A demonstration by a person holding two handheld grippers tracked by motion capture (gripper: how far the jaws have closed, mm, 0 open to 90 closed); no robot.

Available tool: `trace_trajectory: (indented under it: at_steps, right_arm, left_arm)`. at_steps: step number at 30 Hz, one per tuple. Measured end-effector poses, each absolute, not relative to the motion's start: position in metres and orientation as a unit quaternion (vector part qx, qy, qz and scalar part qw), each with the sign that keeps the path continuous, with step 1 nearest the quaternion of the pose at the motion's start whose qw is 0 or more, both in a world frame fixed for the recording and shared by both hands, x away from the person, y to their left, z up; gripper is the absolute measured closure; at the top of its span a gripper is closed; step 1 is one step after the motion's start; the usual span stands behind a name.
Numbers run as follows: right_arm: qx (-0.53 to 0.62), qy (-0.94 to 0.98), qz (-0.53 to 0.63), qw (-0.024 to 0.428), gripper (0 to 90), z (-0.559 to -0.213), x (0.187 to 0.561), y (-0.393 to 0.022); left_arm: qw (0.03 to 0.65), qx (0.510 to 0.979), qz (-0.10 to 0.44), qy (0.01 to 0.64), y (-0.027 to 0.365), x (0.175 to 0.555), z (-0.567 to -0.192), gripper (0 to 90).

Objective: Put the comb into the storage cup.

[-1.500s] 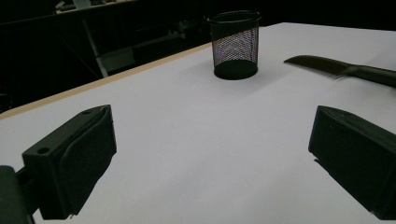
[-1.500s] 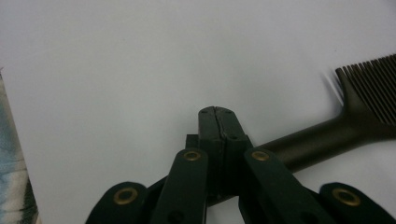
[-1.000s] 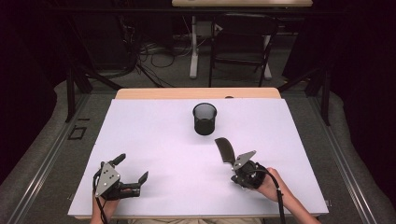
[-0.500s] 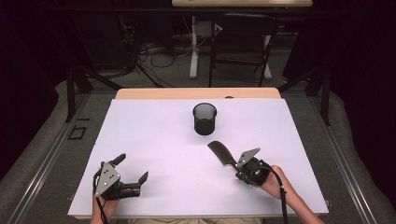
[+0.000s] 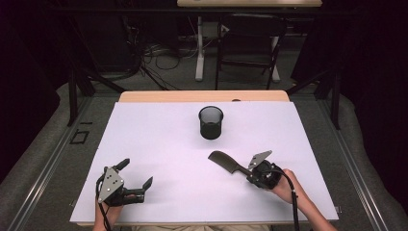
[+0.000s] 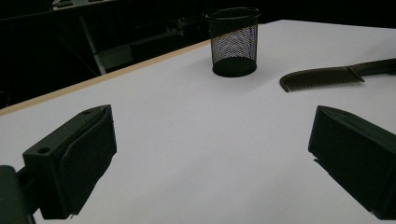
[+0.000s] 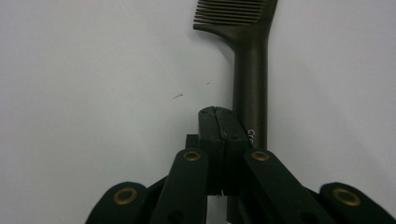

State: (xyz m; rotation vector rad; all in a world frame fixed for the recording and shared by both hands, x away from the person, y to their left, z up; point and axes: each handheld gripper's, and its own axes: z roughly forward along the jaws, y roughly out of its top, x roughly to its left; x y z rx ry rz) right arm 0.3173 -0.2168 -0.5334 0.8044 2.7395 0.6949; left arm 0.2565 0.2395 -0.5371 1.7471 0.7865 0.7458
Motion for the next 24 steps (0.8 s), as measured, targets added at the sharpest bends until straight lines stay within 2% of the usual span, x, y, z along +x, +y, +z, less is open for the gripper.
trace_trajectory:
  at_steps: [4,8,14,18,22,24]
  right_arm:
    - [0.27,0.927,0.239,0.101,89.7,-0.531,0.317,-0.218]
    - [0.267,0.926,0.249,0.098,82.0,-0.527,0.315,-0.218]
    - [0.266,0.925,0.252,0.101,64.9,-0.515,0.312,-0.219]
    - [0.274,0.921,0.256,0.109,45.7,-0.509,0.31,-0.22]
    - [0.28,0.917,0.259,0.116,22.4,-0.507,0.313,-0.222]
    - [0.283,0.916,0.259,0.116,14.4,-0.507,0.315,-0.223]
  left_arm:
    - [0.516,0.729,0.309,0.326,0.238,0.257,-0.537,1.1]
    - [0.515,0.73,0.309,0.326,0.239,0.257,-0.538,1.1]
    - [0.515,0.73,0.31,0.326,0.239,0.257,-0.537,1.1]
    - [0.515,0.73,0.31,0.326,0.239,0.257,-0.537,1.1]
    - [0.514,0.731,0.309,0.326,0.238,0.257,-0.538,1.1]
    - [0.513,0.732,0.309,0.325,0.238,0.257,-0.538,1.1]
